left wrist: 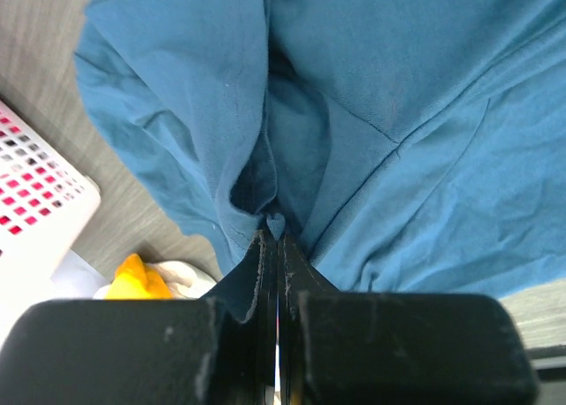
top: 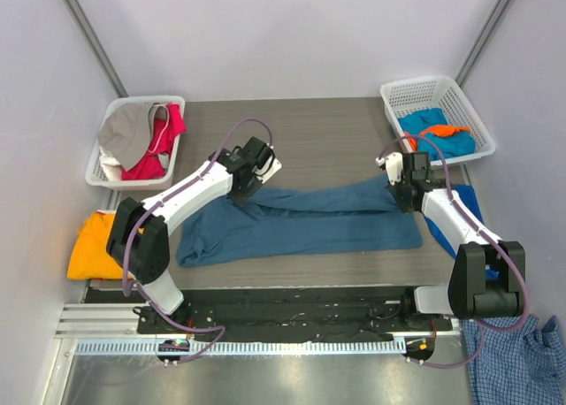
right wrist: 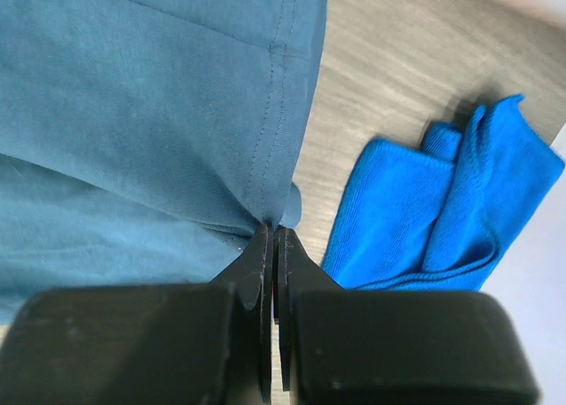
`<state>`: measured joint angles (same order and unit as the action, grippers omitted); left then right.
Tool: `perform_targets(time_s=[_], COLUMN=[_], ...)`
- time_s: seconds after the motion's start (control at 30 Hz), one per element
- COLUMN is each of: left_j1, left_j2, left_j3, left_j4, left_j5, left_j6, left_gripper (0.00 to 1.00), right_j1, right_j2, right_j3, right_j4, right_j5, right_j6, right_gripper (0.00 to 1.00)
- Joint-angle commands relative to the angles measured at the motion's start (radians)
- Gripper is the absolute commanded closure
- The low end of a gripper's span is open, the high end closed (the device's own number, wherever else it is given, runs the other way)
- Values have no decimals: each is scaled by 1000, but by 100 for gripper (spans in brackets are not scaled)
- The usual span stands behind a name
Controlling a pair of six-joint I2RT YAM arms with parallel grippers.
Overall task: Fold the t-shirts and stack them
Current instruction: Fold the other side of the tshirt into a rectangle
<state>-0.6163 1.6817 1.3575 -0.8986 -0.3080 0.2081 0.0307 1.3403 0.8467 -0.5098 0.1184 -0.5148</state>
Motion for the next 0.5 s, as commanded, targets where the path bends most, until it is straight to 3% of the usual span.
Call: perform_targets(time_s=[0.0, 0.47], left_j1=[-13, -39], left_j2=[-59, -22], left_j3=[-18, -77], left_j4=[-45, -77], left_j5=[-22, -16], left_j6=[-27, -30], left_gripper=[100, 94], right_j1=[-2, -2], right_j2=[-39, 7], right_j3=[-35, -110], right_j4=[-19, -9], right_j5=[41, 58], right_j6=[-30, -42], right_gripper=[99, 96])
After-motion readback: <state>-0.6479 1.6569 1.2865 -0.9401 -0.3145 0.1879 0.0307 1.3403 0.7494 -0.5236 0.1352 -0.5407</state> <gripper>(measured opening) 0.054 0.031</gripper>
